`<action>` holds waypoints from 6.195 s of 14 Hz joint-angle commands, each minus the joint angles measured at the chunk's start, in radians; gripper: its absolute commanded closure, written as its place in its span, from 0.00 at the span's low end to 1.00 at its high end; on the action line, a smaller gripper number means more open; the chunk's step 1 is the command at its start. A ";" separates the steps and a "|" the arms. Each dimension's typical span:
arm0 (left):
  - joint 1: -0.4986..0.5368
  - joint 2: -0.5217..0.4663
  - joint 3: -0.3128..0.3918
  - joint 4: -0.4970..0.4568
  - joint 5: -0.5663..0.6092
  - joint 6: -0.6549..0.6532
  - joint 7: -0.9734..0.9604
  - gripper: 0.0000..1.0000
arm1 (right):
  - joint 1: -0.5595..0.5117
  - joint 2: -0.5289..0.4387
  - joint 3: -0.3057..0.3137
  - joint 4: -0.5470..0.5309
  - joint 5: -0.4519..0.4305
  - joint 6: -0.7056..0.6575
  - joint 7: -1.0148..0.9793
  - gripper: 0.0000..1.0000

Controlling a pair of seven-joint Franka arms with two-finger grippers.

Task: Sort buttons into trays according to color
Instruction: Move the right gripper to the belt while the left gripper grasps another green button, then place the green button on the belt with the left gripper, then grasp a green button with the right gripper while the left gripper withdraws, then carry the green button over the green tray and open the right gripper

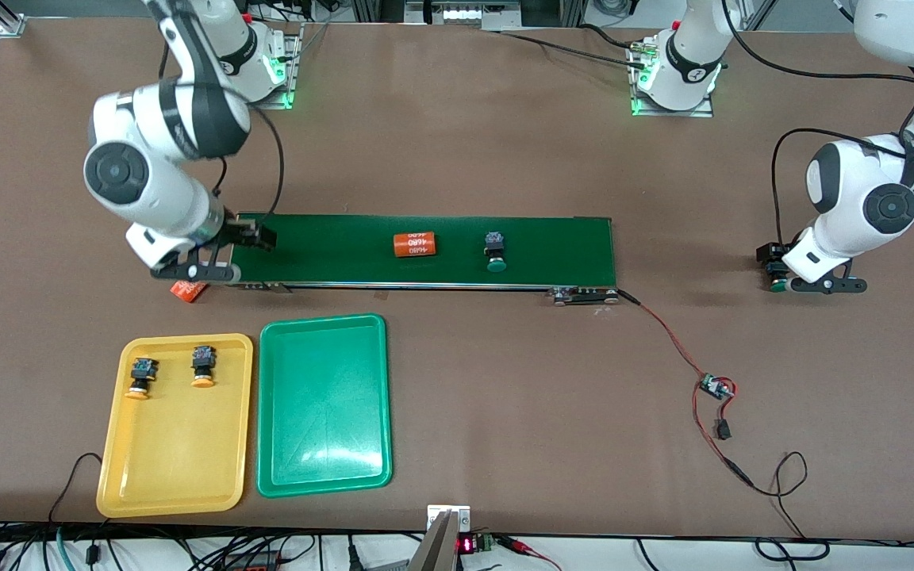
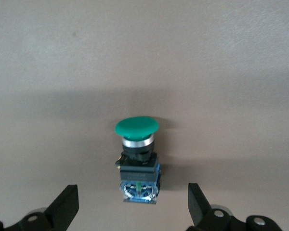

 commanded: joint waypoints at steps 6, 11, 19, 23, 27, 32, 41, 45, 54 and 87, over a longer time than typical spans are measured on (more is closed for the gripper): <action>0.018 0.078 0.004 0.000 -0.178 0.051 0.158 0.29 | 0.132 -0.037 -0.004 -0.052 0.005 -0.039 0.147 0.00; 0.012 0.064 0.003 0.012 -0.185 -0.016 0.162 0.69 | 0.152 -0.006 -0.002 -0.043 0.007 0.014 0.158 0.00; -0.018 0.011 -0.103 0.334 -0.273 -0.667 0.140 0.78 | 0.290 0.104 0.001 -0.029 0.108 0.242 0.363 0.00; -0.031 0.011 -0.277 0.371 -0.310 -0.693 -0.033 0.77 | 0.331 0.124 0.001 -0.015 0.128 0.279 0.351 0.00; -0.046 0.021 -0.480 0.388 -0.311 -0.617 -0.279 0.78 | 0.345 0.139 0.001 -0.012 0.114 0.292 0.340 0.00; -0.087 0.079 -0.626 0.364 -0.317 -0.425 -0.472 0.78 | 0.354 0.161 0.001 -0.012 0.113 0.355 0.337 0.00; -0.106 0.094 -0.724 0.317 -0.316 -0.328 -0.569 0.00 | 0.370 0.179 0.001 -0.011 0.113 0.378 0.340 0.00; -0.080 -0.017 -0.717 0.398 -0.302 -0.530 -0.568 0.00 | 0.388 0.182 -0.001 -0.011 0.116 0.403 0.353 0.00; -0.097 -0.150 -0.473 0.696 -0.021 -0.962 -0.265 0.00 | 0.428 0.251 -0.001 0.005 0.068 0.481 0.353 0.00; -0.046 -0.361 -0.276 0.638 -0.153 -0.880 -0.164 0.00 | 0.181 0.375 -0.128 0.334 -0.010 0.318 -0.023 0.85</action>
